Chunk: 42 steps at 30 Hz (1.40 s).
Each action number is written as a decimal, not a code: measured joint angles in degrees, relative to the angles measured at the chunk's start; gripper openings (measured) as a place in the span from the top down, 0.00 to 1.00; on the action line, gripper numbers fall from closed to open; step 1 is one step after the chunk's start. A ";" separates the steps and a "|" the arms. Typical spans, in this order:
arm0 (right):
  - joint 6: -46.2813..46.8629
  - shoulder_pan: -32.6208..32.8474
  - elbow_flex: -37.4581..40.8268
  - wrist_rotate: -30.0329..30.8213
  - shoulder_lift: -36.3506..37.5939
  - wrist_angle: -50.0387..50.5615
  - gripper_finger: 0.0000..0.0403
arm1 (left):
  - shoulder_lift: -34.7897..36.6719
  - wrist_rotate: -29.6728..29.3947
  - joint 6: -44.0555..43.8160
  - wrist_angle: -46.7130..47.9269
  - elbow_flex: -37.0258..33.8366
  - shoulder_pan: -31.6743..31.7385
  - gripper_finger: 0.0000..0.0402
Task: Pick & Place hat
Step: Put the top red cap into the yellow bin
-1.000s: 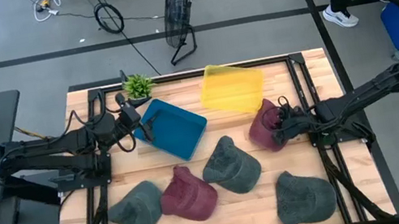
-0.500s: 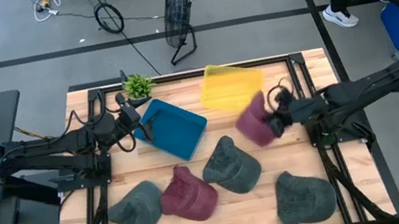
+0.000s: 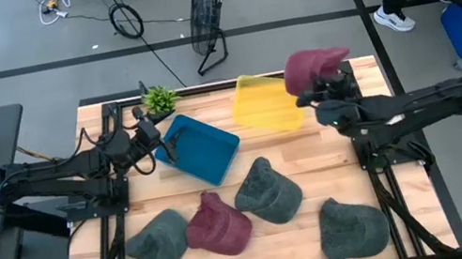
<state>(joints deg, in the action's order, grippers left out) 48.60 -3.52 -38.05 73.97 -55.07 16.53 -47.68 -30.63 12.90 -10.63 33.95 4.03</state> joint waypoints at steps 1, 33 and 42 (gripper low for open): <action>0.13 -1.28 0.37 -1.20 -1.42 -2.17 0.98 | 0.00 0.00 -0.14 -0.03 0.00 0.00 0.37; 8.76 -14.34 0.71 -28.56 -33.97 -31.44 0.93 | -0.02 -0.02 -0.28 0.11 0.00 0.00 0.37; 4.51 -14.61 0.71 -28.46 -34.19 -31.62 0.87 | -0.04 -0.02 -0.23 0.15 0.00 0.00 0.37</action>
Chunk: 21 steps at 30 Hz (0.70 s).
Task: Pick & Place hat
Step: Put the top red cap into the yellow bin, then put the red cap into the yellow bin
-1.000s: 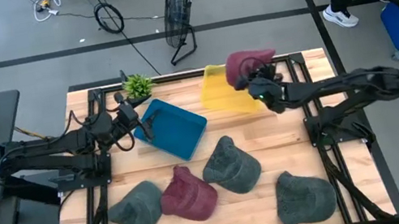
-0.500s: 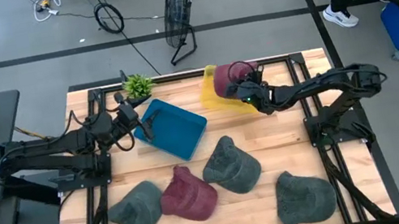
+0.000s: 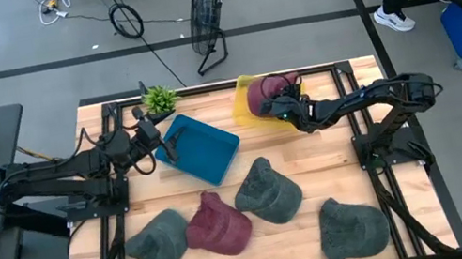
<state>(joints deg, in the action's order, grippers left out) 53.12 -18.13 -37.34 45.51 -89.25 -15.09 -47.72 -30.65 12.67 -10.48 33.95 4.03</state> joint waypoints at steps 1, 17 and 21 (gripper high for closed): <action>-0.02 -0.04 0.00 0.01 0.00 0.00 0.85 | 0.00 0.01 0.00 0.00 0.00 -0.01 0.37; -23.36 -0.57 -2.00 -2.51 8.50 -4.47 0.69 | 0.00 0.00 0.09 0.02 0.00 0.00 0.37; -44.03 -0.28 -5.96 -13.37 15.39 0.72 0.69 | 0.00 0.00 0.11 0.02 0.00 0.00 0.37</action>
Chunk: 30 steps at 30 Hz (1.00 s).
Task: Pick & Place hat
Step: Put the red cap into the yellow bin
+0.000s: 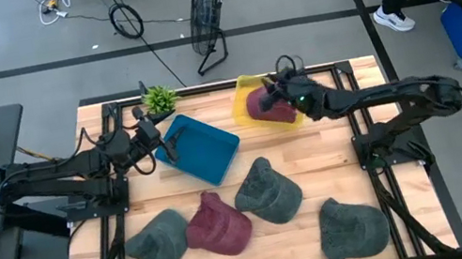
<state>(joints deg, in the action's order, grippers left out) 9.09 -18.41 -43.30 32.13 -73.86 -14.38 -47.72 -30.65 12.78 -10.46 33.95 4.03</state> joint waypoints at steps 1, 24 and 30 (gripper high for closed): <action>-3.46 0.33 -1.14 -3.19 1.43 2.26 0.69 | 0.00 0.02 0.00 0.00 0.00 -0.02 0.37; -19.20 6.05 -8.49 -31.18 3.47 21.51 0.76 | -6.08 32.30 -18.64 3.55 3.43 -8.16 0.40; -20.16 6.05 -8.49 -31.07 3.47 21.64 0.76 | -17.82 32.18 -29.02 18.59 12.40 -14.33 0.43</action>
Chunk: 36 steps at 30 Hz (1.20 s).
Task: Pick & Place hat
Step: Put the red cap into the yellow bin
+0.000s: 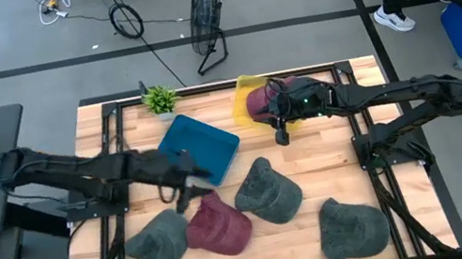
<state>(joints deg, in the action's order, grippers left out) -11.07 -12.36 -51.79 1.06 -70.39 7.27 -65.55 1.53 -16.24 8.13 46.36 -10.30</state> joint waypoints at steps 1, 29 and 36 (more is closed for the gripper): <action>0.02 0.00 0.00 0.00 0.00 0.02 0.76 | -1.94 -0.04 -1.70 3.10 1.88 -0.97 0.43; 5.98 0.00 0.00 -0.02 0.00 6.54 0.76 | -30.51 18.75 -26.62 10.44 11.73 -5.42 0.43; 6.12 0.00 0.00 -0.10 0.00 7.85 0.76 | -34.11 18.86 -31.20 9.88 11.69 -3.64 0.43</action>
<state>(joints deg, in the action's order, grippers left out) -4.95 -12.36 -51.79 0.96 -70.39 15.11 -99.66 20.39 -47.44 18.01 58.05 -13.94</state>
